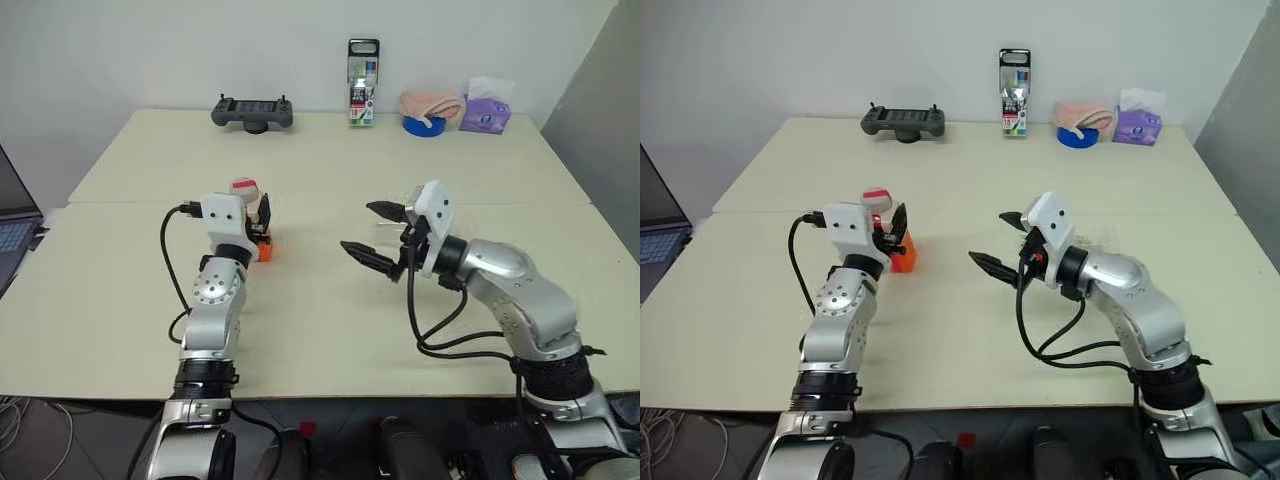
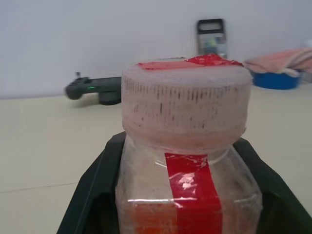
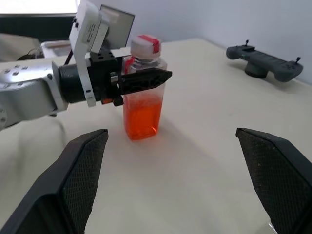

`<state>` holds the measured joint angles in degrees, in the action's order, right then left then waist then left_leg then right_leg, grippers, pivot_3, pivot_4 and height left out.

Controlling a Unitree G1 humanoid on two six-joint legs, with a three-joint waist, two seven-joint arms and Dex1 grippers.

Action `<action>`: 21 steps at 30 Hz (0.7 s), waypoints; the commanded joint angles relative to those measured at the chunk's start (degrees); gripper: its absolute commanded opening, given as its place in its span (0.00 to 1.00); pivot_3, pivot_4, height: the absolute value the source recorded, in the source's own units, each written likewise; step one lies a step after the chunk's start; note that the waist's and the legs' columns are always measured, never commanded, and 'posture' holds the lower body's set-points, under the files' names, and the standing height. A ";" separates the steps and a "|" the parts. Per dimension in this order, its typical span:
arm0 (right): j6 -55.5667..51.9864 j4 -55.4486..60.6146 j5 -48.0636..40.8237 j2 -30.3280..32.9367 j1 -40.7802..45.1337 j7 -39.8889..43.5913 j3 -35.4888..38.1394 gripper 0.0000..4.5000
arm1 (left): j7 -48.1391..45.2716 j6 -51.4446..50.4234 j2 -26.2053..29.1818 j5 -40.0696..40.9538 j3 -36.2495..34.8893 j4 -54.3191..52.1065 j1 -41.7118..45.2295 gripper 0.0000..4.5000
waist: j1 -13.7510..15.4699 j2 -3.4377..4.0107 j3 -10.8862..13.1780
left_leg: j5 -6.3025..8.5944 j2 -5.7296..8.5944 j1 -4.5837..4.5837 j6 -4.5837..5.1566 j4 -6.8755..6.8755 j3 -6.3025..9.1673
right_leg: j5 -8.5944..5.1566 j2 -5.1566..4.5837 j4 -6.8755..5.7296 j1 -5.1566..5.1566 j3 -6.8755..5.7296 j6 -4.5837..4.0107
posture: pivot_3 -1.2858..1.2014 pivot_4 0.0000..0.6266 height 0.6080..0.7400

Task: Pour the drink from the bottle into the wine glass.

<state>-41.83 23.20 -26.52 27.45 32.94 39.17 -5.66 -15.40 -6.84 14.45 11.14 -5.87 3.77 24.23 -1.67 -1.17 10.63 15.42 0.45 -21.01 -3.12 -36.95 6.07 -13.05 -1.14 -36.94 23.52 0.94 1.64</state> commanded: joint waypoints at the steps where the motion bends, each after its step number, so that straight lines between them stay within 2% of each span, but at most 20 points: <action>1: -6.26 5.52 -7.79 1.68 4.62 1.24 4.87 1.00 | -11.92 -3.38 2.39 7.87 3.43 -10.98 -0.48 0.47 | 0.01 0.00 0.02 | 0.00 0.00 -0.04 0.00 -0.01 0.02 | 0.00 0.00 0.00 0.02 -0.01 0.00 | 0.52 0.24 1.00; 4: -11.31 6.16 -14.71 0.78 7.96 -0.24 8.44 1.00 | -19.17 -7.69 5.38 12.63 6.03 -18.17 -3.03 0.47 | -0.01 0.00 0.02 | 0.00 -0.01 -0.04 0.01 0.03 0.04 | 0.00 0.00 0.03 0.01 -0.03 -0.01 | 0.52 0.24 1.00; 7: -13.65 6.89 -17.44 -0.19 8.88 -2.60 8.74 1.00 | -23.10 -7.91 6.82 13.74 8.86 -23.55 -4.90 0.47 | -0.14 0.02 0.03 | 0.01 -0.03 -0.01 0.02 0.06 -0.01 | -0.01 0.01 0.01 0.01 0.00 -0.02 | 0.52 0.24 1.00; 21: -19.10 10.66 -18.75 -1.96 7.04 -11.42 4.37 1.00 | -22.19 -9.03 3.83 12.62 13.05 -26.00 -5.41 0.47 | -0.03 0.03 0.04 | 0.01 -0.03 -0.02 0.03 0.03 0.00 | -0.02 0.03 0.00 0.02 0.01 -0.02 | 0.52 0.24 1.00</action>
<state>-61.18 31.89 -45.21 25.54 39.59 28.48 -1.44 -37.72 -16.96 18.60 23.86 7.08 -19.62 18.42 -1.71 -1.15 10.67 15.42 0.42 -21.02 -3.10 -36.92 6.07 -13.08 -1.12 -36.94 23.53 0.95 1.61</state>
